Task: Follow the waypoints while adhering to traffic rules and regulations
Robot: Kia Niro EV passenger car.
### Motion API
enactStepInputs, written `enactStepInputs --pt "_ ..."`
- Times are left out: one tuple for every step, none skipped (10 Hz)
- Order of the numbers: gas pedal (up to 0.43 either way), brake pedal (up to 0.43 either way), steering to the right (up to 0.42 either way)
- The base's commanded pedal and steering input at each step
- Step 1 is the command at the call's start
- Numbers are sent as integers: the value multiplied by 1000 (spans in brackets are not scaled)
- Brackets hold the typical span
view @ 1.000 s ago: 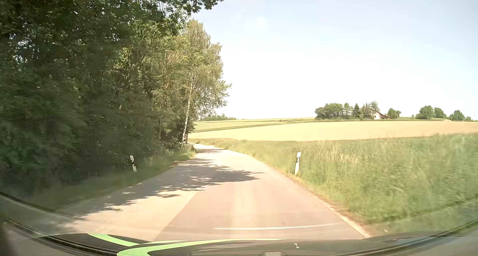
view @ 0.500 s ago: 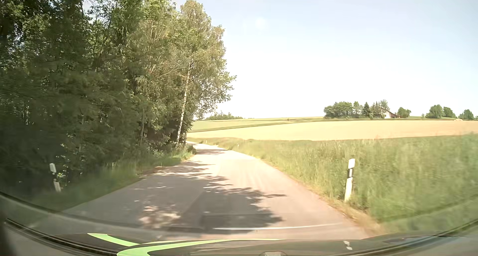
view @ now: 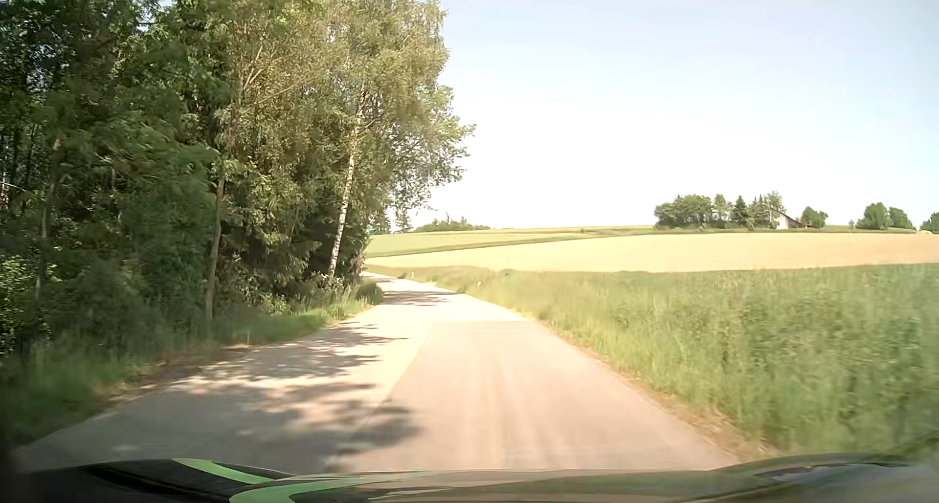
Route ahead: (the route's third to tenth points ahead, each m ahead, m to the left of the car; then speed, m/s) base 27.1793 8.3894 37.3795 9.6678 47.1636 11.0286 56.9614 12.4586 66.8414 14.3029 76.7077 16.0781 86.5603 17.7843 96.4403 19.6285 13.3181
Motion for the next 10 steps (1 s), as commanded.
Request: enactStepInputs --pt "79 0 -19" --pt "79 0 -20" --pt "79 0 -20" --pt "79 0 -20" --pt "79 0 -20" --pt "79 0 -20" --pt "79 0 -22" --pt "79 0 -22" --pt "79 0 -23" --pt "79 0 -24"
